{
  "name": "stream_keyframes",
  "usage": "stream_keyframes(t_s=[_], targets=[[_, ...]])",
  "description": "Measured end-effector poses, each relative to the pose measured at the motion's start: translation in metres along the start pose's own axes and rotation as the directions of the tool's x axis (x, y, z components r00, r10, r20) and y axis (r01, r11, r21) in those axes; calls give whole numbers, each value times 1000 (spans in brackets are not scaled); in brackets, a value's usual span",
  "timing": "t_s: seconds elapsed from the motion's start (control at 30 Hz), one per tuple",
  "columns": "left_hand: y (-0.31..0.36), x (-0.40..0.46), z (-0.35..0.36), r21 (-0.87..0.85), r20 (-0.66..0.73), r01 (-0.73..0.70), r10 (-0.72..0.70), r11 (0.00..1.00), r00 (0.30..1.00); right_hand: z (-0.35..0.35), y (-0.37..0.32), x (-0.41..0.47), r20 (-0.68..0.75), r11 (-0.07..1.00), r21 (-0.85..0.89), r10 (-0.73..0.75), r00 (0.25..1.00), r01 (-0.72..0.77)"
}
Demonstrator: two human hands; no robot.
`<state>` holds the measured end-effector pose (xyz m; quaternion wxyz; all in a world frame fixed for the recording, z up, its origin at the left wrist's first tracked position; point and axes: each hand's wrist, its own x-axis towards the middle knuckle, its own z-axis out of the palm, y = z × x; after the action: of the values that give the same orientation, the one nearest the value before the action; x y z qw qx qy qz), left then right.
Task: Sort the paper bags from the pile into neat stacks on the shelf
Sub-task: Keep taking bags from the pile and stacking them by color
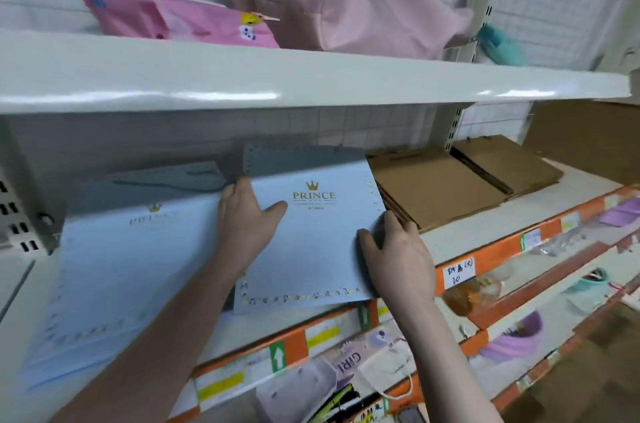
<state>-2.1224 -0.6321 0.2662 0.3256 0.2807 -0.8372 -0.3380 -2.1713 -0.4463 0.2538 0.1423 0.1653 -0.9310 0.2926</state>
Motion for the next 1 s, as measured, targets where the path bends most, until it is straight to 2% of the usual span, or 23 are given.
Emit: stream_keyframes(t_s=[0.23, 0.5, 0.7, 0.87, 1.0], targets=[[5, 36, 30, 18, -11, 54, -54, 998, 998, 24, 9, 66, 61, 999, 0, -47, 997, 47], [-3, 33, 65, 49, -37, 176, -175, 983, 984, 49, 33, 107, 145, 978, -79, -182, 972, 195], [-3, 31, 84, 168, -59, 193, -185, 967, 981, 65, 52, 112, 140, 979, -38, -193, 971, 200], [-7, 30, 90, 314, -28, 179, -179, 932, 983, 67, 56, 114, 184, 958, 4, -281, 942, 286], [-10, 31, 92, 450, 8, 190, -217, 873, 976, 68, 57, 116, 200, 942, -53, -315, 928, 332]])
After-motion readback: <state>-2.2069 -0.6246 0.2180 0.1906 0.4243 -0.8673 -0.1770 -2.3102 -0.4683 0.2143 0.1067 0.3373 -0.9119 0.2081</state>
